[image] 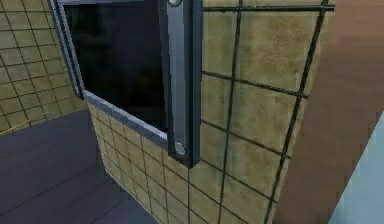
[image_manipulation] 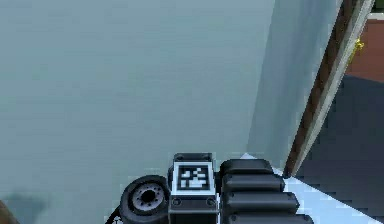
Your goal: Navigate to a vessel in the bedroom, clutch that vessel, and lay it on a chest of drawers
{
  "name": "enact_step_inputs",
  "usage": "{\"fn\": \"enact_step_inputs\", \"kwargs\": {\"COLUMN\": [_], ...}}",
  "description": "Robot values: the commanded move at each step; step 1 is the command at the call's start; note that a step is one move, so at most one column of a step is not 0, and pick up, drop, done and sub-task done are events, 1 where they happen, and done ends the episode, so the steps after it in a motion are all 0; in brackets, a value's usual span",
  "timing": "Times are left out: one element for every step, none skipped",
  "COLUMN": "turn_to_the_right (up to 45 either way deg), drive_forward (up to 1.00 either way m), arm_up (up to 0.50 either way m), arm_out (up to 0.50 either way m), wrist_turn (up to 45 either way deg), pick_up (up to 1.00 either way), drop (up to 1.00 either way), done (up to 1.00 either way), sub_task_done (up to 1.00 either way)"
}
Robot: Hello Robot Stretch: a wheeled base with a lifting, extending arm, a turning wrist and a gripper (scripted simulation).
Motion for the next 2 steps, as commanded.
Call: {"fn": "enact_step_inputs", "kwargs": {"turn_to_the_right": [-39.0,0.0], "drive_forward": [0.00,1.00], "arm_up": [0.00,0.00], "arm_out": [0.00,0.00], "wrist_turn": [0.0,0.0], "pick_up": [0.00,0.00], "drop": [0.00,0.00], "done": [0.00,0.00], "sub_task_done": [0.00,0.00]}}
